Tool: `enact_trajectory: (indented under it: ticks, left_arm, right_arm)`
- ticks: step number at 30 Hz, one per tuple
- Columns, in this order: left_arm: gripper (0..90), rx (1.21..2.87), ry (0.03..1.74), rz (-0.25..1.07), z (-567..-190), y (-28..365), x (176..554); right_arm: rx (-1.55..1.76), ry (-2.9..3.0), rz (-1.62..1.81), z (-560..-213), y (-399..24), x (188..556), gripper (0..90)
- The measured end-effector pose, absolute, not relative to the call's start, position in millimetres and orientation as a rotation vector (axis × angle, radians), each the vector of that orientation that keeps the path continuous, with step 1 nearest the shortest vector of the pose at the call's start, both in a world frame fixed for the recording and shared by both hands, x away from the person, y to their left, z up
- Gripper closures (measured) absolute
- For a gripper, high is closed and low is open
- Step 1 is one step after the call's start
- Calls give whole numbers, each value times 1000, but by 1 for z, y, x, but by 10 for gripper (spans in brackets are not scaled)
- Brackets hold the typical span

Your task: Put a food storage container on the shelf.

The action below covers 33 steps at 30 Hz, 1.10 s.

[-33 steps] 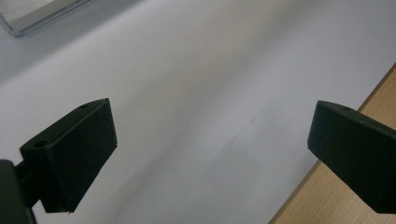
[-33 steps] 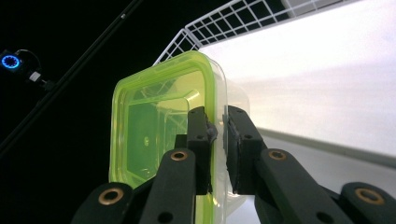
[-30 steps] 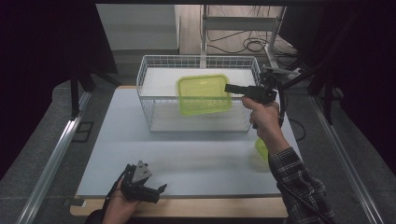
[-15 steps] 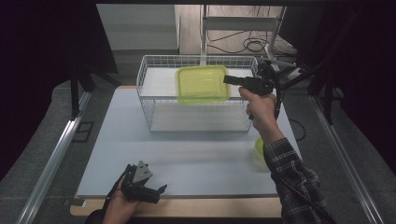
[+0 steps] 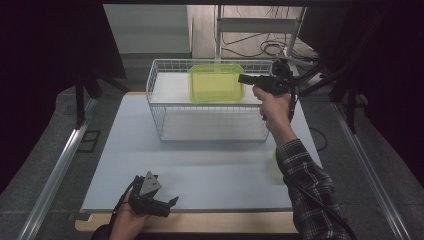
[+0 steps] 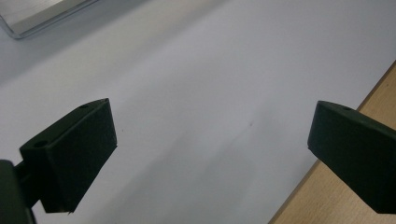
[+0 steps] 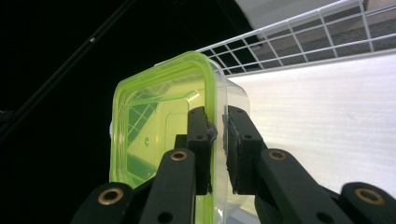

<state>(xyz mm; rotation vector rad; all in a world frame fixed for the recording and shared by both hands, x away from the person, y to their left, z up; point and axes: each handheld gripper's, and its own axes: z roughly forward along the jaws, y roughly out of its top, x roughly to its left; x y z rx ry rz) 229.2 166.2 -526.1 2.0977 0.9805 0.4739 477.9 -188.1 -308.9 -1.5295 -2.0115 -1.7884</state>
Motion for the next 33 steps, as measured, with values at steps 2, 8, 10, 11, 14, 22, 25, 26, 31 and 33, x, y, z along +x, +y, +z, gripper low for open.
enact_trajectory:
  ticks: [2, 8, 10, 11, 14, 22, 25, 26, 31, 33]
  left_arm:
    - [8, 2079, 982, 464, -525, 167, 229]
    - [7, 2033, 990, 437, -524, 172, 230]
    - [7, 2034, 990, 436, -524, 172, 230]
    - [7, 2036, 989, 435, -524, 172, 230]
    - [6, 2042, 986, 436, -525, 171, 230]
    - [6, 2048, 985, 434, -525, 171, 230]
    - [6, 2050, 985, 433, -525, 171, 230]
    - [6, 2050, 985, 432, -525, 171, 230]
    - [6, 2052, 985, 430, -526, 170, 230]
    - [6, 2054, 983, 430, -526, 170, 230]
  right_arm:
    - [-1541, -2012, -1788, -309, -187, 480, 804]
    - [-1573, -2015, -1769, -313, -186, 486, 804]
    - [-1586, -2019, -1760, -315, -186, 488, 803]
    - [-1593, -2018, -1758, -315, -185, 489, 803]
    - [-1601, -2010, -1758, -317, -185, 491, 802]
    - [-1632, -2059, -1730, -318, -183, 495, 768]
    - [-1652, -2128, -1706, -318, -179, 496, 737]
    - [-1661, -2146, -1697, -318, -178, 497, 727]
    - [-1689, -2198, -1660, -323, -175, 501, 651]
    - [-1686, -2198, -1671, -325, -174, 502, 629]
